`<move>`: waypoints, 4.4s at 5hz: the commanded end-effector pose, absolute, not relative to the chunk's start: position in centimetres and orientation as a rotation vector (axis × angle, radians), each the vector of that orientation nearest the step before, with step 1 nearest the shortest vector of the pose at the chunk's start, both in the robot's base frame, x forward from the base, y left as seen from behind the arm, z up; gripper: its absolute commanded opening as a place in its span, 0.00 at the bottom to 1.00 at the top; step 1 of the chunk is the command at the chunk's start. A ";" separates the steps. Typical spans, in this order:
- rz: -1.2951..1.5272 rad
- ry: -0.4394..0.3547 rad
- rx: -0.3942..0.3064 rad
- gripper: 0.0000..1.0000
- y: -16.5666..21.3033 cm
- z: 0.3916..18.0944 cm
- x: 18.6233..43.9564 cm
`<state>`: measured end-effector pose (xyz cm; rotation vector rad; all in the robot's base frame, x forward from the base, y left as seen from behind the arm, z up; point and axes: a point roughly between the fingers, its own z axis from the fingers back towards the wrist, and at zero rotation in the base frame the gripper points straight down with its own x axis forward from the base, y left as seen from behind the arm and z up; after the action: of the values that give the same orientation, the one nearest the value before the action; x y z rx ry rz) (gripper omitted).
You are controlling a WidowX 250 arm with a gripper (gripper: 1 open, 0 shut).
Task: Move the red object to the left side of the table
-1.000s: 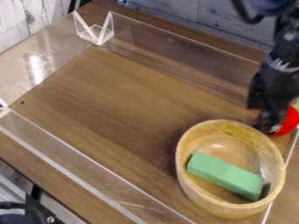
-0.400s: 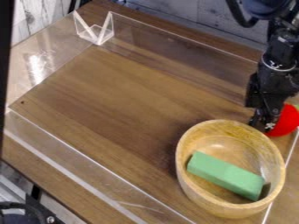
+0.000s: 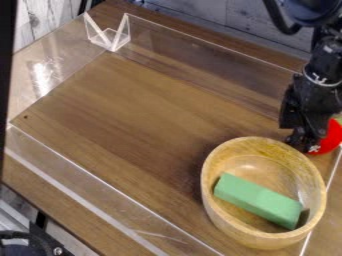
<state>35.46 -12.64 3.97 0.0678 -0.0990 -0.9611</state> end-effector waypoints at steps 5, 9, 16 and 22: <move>-0.935 -0.272 0.022 0.00 -9.6 12.9 36.3; -0.690 -0.277 0.040 0.00 -3.3 12.5 35.5; 0.057 -0.202 0.099 0.00 8.2 11.5 31.9; 0.390 -0.116 0.124 0.00 21.1 8.2 30.2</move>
<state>29.99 20.56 6.70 0.1012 -0.0742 0.3909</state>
